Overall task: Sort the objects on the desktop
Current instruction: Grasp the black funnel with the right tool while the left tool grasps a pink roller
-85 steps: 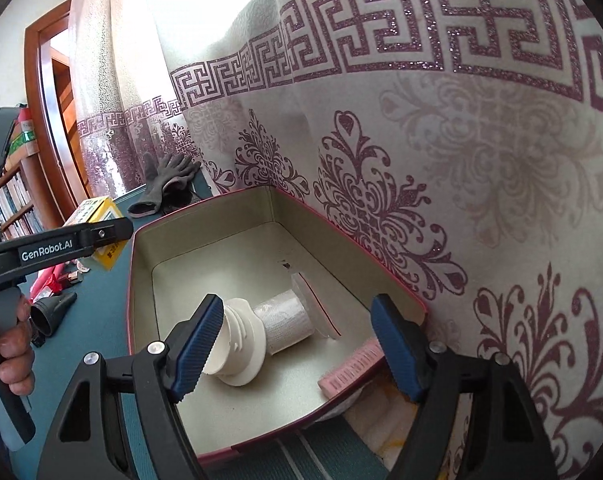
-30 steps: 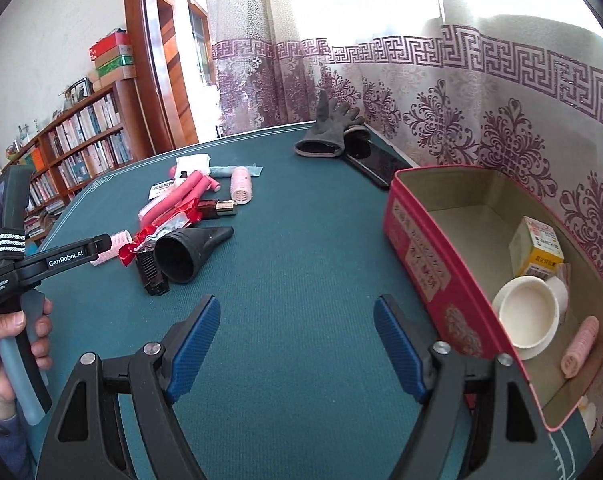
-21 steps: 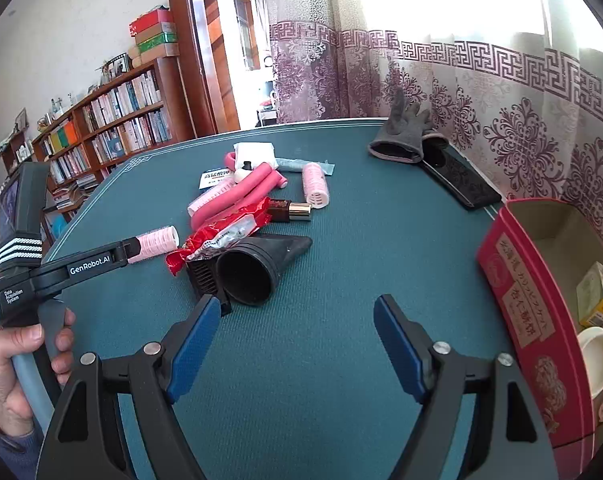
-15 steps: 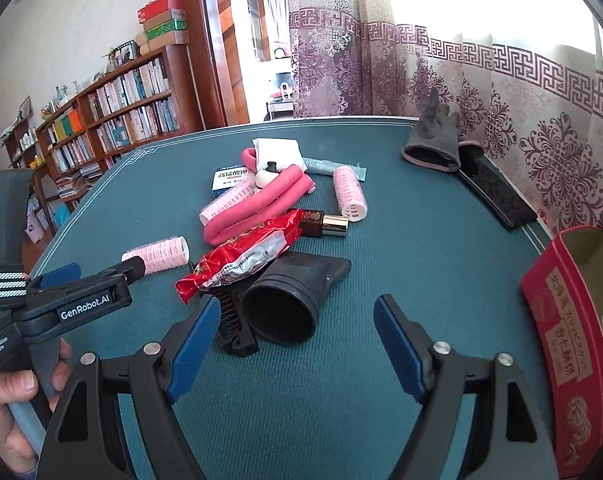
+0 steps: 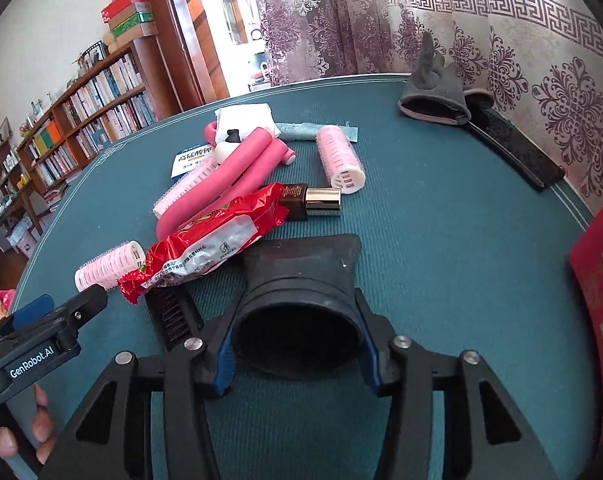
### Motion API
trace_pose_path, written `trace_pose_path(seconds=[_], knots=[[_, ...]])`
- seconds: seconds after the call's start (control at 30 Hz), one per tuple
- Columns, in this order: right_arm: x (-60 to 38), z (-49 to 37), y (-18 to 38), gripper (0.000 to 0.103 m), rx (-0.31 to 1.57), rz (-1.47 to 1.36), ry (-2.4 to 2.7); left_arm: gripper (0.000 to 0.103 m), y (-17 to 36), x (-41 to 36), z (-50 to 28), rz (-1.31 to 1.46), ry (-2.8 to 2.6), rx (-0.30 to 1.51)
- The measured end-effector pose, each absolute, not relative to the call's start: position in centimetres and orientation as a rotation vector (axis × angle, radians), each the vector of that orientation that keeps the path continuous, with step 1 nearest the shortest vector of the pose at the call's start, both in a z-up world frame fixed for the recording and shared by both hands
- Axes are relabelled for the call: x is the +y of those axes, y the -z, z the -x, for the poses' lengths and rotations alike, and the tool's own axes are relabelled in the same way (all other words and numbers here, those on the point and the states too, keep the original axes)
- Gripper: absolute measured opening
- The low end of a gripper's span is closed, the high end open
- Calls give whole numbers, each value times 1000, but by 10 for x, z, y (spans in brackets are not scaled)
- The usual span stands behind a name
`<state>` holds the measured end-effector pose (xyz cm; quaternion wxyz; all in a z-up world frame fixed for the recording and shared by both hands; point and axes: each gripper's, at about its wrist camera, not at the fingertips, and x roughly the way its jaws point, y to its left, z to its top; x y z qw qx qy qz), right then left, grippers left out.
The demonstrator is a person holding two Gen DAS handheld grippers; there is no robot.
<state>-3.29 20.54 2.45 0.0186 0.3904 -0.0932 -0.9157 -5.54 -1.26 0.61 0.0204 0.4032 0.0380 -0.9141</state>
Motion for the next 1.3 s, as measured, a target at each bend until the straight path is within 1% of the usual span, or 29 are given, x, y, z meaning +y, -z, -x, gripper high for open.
trace_pose_path(seconds=[0.27,0.53,0.73,0.77,0.8,0.9,1.07,1.17,1.3], knots=[[206,30,-25,53,-290,-1213,2844,103,-13,6,67,-1242,2843,122],[206,33,-25,54,-308,-1207,2837,103,-10,27,93,-1229,2766,24],[207,32,-24,54,-312,-1204,2836,102,-2,18,99,-1253,2731,110],[206,33,-25,54,-313,-1204,2836,99,-1,14,98,-1258,2736,137],[206,33,-24,54,-310,-1204,2837,88,-1,11,96,-1266,2745,165],[205,33,-25,54,-308,-1204,2838,74,-3,6,86,-1259,2788,171],[205,33,-25,54,-310,-1202,2837,74,-6,-2,72,-1255,2820,222],[205,33,-25,54,-315,-1198,2836,74,-13,-2,68,-1217,2842,219],[212,30,-25,53,-371,-1176,2825,74,-18,0,62,-1195,2870,209]])
